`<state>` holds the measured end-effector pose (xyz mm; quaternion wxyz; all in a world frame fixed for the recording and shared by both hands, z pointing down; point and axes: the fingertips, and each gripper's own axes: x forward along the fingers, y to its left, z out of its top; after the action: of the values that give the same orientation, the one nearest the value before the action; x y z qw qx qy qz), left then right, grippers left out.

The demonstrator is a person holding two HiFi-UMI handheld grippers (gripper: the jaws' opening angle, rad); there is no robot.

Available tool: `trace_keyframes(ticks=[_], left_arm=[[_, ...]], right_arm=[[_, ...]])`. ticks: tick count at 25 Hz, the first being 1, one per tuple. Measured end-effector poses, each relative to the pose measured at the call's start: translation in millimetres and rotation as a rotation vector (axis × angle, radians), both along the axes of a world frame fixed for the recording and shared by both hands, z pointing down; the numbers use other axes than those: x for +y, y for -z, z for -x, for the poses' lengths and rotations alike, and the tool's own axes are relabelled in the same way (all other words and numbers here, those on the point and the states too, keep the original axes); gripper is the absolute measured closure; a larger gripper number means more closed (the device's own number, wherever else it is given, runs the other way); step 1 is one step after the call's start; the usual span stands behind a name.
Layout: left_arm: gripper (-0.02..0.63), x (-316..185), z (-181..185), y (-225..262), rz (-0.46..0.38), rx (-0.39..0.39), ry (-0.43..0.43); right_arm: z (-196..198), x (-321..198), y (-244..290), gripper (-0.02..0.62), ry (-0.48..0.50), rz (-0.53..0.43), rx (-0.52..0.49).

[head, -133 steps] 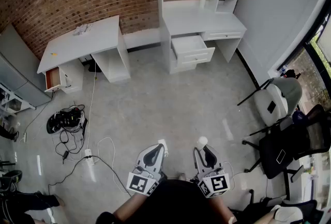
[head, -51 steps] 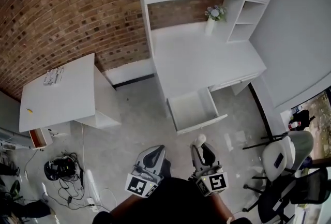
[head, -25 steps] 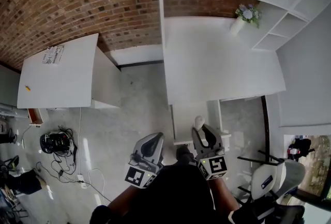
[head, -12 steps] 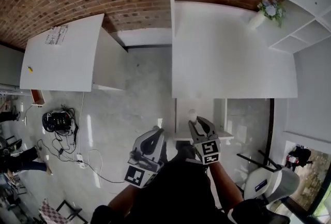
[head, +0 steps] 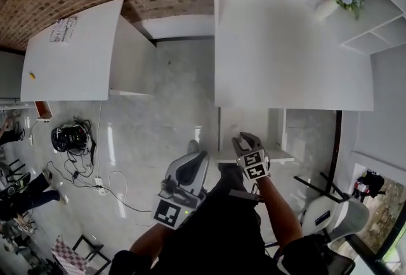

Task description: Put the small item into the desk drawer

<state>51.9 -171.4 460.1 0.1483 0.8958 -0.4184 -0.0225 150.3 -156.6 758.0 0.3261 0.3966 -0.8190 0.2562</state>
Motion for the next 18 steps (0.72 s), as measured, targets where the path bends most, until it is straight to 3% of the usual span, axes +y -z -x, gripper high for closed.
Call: trace_keyframes(ticks=[18], left_arm=[[0.584, -8, 1, -34, 0.053, 0.005, -0.008]], right_arm=[[2, -16, -105, 0.456, 0.020, 0.141, 0.073]])
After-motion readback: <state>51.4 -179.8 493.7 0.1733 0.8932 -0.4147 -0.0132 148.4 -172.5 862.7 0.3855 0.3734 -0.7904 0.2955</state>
